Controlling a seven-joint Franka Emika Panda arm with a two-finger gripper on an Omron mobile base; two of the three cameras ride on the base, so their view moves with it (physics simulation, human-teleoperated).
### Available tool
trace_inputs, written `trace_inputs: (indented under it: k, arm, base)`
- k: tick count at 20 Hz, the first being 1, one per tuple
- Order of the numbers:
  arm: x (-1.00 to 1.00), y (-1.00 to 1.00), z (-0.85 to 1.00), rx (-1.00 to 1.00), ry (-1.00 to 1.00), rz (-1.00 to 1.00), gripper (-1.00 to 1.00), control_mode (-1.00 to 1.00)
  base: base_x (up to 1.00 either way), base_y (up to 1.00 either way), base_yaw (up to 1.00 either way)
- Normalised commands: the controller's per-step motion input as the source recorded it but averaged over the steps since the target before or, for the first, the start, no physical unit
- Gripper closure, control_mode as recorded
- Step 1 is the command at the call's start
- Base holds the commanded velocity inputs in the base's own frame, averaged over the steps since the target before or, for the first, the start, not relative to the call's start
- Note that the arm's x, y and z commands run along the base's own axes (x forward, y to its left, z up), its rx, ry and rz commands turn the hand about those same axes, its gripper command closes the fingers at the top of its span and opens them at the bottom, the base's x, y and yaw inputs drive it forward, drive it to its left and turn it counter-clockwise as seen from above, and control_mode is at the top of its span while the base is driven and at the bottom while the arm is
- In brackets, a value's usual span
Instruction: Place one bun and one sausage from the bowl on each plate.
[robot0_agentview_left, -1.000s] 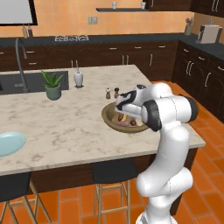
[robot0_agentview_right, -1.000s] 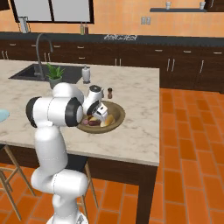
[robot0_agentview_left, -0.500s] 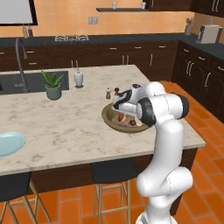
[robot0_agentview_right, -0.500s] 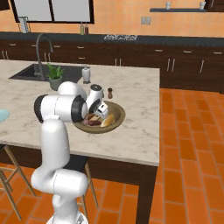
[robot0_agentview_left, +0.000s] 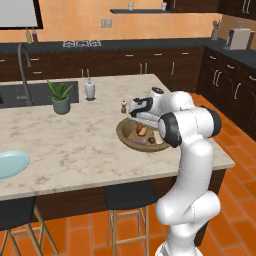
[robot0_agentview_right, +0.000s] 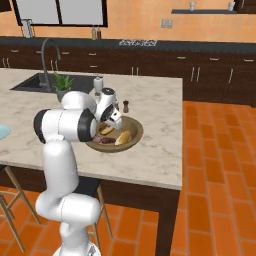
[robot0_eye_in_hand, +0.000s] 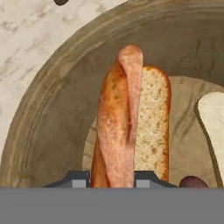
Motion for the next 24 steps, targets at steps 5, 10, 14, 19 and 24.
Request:
trace_inputs:
  k: [5,10,14,19,24]
  arm:
    - [-0.45,-0.1,0.81,0.03,0.09,0.0,1.0,-1.0]
    - [-0.85,-0.01,0.76,0.0,0.0,0.0,1.0,-1.0]
    - [-0.96,-0.18,0.41,0.01,-0.06,0.0,1.0,-1.0]
    - [-0.74,-0.01,0.39,-0.02,0.0,0.0,1.0,-1.0]
    - [-0.81,0.13,0.17,-0.12,0.05,0.01,1.0,-1.0]
  base:
    - [0.0,0.0,0.0]
    - [0.0,0.0,0.0]
    - [0.0,0.0,0.0]
    - [0.0,0.0,0.0]
    - [0.0,0.0,0.0]
